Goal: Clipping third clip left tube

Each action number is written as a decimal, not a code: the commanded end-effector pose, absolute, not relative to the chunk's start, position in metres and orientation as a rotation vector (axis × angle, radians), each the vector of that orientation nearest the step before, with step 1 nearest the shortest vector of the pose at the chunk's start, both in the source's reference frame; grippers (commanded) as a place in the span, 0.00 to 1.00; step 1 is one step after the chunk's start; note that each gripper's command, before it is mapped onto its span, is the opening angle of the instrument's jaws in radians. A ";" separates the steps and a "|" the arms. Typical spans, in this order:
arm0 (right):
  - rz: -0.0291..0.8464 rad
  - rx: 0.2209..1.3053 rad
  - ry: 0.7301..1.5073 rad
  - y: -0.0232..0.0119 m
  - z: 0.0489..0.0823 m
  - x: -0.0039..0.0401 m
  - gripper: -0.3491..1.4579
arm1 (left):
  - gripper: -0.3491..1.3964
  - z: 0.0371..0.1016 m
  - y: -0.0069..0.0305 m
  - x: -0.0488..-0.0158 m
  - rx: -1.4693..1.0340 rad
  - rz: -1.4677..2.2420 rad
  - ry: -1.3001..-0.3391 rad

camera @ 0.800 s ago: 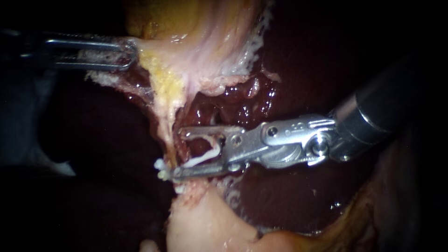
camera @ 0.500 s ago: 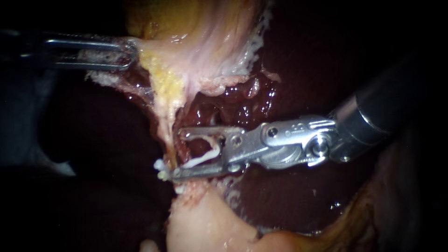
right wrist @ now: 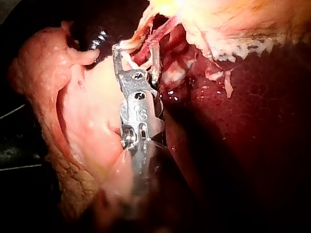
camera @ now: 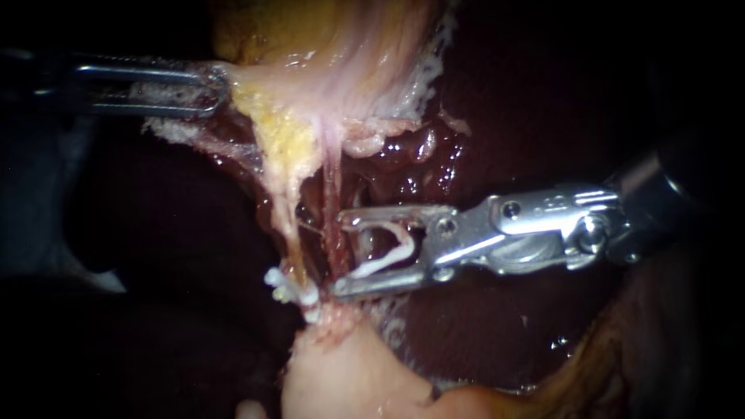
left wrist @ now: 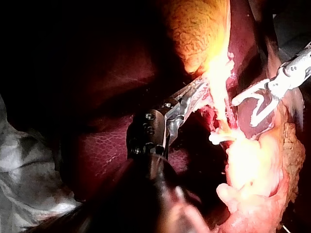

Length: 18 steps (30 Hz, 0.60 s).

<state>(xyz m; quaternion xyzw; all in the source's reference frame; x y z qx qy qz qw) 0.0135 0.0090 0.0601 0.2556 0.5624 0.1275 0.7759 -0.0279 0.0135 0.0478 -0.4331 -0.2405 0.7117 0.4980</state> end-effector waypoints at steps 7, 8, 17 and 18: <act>0.291 0.569 1.251 0.0091 0.0583 0.0130 0.47 | 0.00 0.0478 0.0135 -0.0279 -1.048 1.723 -0.583; 0.297 0.576 1.256 0.0091 0.0579 0.0131 0.47 | 0.00 0.0478 0.0135 -0.0279 -1.048 1.723 -0.583; 0.315 0.598 1.267 0.0088 0.0578 0.0148 0.47 | 0.00 0.0478 0.0135 -0.0279 -1.048 1.723 -0.583; 0.313 0.600 1.268 0.0088 0.0579 0.0149 0.47 | 0.00 0.0478 0.0135 -0.0279 -1.048 1.723 -0.583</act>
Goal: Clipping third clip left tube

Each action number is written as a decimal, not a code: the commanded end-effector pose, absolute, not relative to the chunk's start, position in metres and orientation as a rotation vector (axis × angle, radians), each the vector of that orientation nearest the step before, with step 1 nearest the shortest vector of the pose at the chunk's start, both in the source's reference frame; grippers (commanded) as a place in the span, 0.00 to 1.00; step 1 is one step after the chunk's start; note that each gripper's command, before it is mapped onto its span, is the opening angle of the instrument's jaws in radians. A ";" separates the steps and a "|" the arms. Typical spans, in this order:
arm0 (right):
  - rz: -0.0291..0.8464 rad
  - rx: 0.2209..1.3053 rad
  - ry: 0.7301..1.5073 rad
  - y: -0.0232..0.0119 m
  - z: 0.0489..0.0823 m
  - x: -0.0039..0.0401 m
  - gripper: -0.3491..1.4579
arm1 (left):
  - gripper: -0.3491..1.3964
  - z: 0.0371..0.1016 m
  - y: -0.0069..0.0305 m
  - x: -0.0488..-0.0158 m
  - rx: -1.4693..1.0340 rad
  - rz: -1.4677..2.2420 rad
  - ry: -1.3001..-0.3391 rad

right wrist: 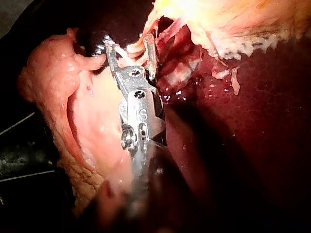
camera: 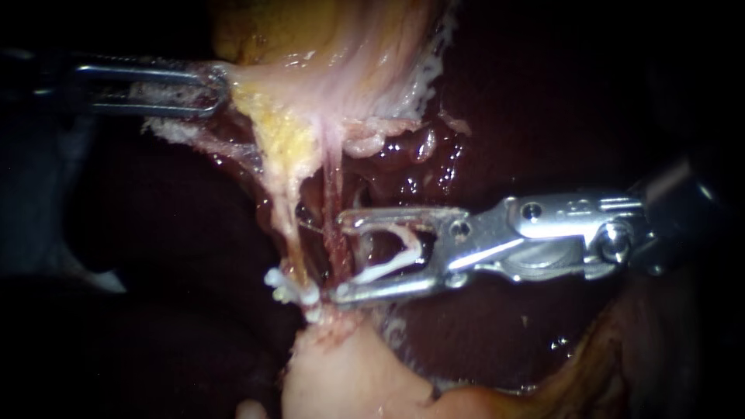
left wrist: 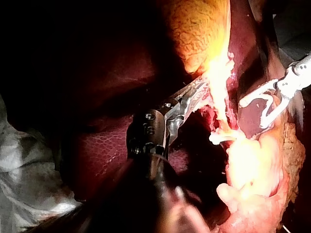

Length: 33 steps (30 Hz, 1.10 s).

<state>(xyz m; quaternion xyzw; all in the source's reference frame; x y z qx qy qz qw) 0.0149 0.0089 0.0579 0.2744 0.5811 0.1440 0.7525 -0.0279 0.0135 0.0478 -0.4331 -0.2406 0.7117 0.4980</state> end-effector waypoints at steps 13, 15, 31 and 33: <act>0.329 0.627 1.256 0.0080 0.0619 0.0172 0.47 | 0.00 0.0477 0.0135 -0.0279 -1.048 1.723 -0.582; 0.330 0.626 1.256 0.0084 0.0624 0.0172 0.47 | 0.00 0.0477 0.0135 -0.0279 -1.048 1.723 -0.582; 0.312 0.679 1.296 0.0099 0.0644 0.0182 0.47 | 0.00 0.0477 0.0134 -0.0280 -1.048 1.722 -0.582; 0.306 0.701 1.312 0.0099 0.0643 0.0188 0.47 | 0.00 0.0477 0.0134 -0.0280 -1.048 1.722 -0.582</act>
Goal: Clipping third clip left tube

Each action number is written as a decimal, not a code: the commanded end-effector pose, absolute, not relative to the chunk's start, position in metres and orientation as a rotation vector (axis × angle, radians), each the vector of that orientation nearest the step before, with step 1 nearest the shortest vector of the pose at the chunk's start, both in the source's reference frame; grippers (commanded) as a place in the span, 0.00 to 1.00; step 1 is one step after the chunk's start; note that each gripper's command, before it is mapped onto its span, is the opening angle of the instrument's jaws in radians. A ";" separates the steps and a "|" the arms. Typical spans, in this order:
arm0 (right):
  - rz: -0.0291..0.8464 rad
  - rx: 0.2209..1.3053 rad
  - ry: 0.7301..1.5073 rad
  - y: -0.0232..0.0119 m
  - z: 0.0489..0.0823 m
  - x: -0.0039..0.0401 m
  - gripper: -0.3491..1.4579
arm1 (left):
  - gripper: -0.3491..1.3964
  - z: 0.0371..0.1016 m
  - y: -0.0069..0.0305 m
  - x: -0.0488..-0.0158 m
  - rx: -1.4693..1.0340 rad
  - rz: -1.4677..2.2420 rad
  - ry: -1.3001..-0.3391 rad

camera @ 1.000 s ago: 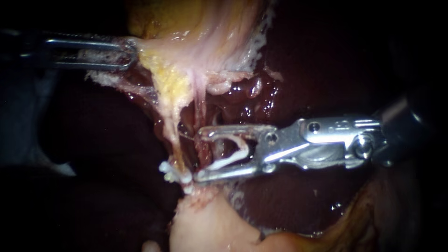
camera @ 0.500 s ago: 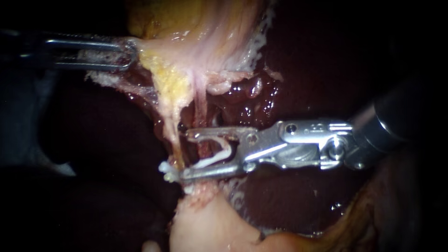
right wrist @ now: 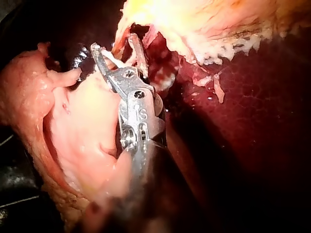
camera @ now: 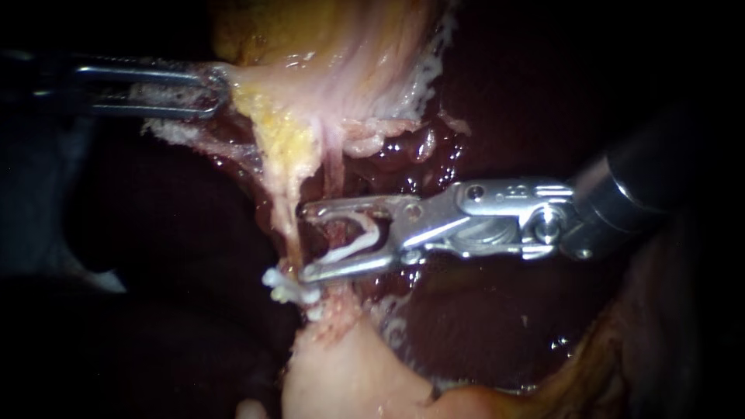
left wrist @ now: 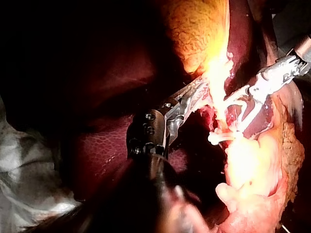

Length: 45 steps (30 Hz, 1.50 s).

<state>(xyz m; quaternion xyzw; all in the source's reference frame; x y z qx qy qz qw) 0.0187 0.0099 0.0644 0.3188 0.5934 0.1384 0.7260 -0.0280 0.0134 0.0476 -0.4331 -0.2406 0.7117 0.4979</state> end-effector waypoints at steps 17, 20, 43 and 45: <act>0.319 0.740 1.360 0.0091 0.0627 0.0250 0.47 | 0.00 0.0477 0.0135 -0.0282 -1.048 1.722 -0.581; 0.325 0.745 1.368 0.0088 0.0623 0.0256 0.47 | 0.00 0.0477 0.0135 -0.0282 -1.048 1.722 -0.584; 0.411 0.735 1.442 0.0129 0.0567 0.0252 0.47 | 0.00 0.0478 0.0135 -0.0282 -1.052 1.721 -0.584; 0.413 0.745 1.456 0.0130 0.0557 0.0252 0.47 | 0.00 0.0478 0.0135 -0.0282 -1.052 1.721 -0.584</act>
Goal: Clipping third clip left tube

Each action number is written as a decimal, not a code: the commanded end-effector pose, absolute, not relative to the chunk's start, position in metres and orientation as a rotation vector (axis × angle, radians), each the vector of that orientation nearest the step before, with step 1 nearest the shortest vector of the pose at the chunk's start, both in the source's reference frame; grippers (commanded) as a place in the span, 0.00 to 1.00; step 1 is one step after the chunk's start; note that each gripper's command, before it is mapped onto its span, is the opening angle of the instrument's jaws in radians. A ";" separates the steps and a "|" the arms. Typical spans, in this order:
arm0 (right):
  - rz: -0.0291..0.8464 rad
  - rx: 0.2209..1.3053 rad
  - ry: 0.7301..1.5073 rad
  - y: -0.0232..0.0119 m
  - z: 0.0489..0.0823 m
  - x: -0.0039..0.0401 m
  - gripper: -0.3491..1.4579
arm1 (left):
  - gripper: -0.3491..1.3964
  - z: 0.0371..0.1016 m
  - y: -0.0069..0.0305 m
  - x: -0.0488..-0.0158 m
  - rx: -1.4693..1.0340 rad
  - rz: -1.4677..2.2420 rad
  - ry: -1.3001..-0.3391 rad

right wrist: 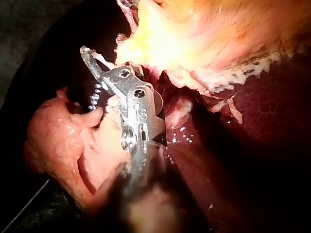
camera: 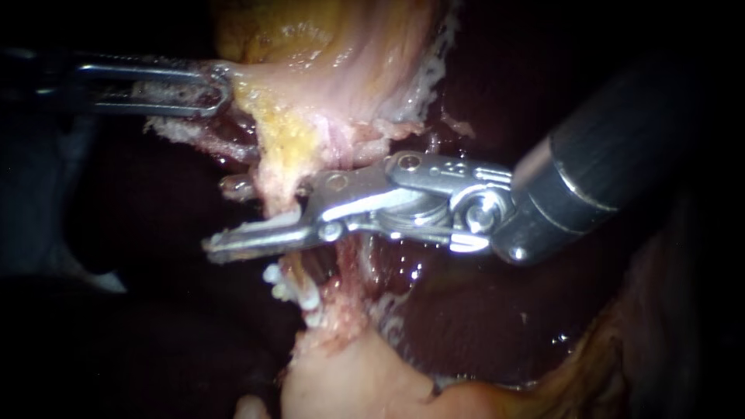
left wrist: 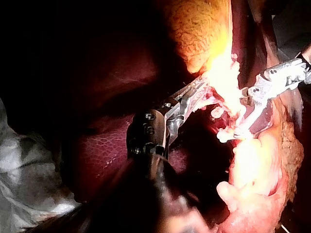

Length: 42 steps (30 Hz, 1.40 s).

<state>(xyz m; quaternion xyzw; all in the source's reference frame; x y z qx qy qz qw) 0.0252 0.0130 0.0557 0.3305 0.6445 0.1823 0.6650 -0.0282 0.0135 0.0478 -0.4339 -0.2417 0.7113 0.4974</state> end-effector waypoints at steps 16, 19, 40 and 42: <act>0.428 0.793 1.500 0.0139 0.0512 0.0247 0.44 | 0.00 0.0478 0.0135 -0.0282 -1.052 1.721 -0.585; 0.431 0.797 1.498 0.0138 0.0513 0.0246 0.41 | 0.00 0.0478 0.0135 -0.0282 -1.052 1.721 -0.585; 0.418 0.823 1.477 0.0134 0.0527 0.0236 0.00 | 0.00 0.0478 0.0135 -0.0282 -1.052 1.721 -0.585; 0.415 0.824 1.477 0.0134 0.0527 0.0236 0.00 | 0.00 0.0478 0.0135 -0.0282 -1.052 1.721 -0.585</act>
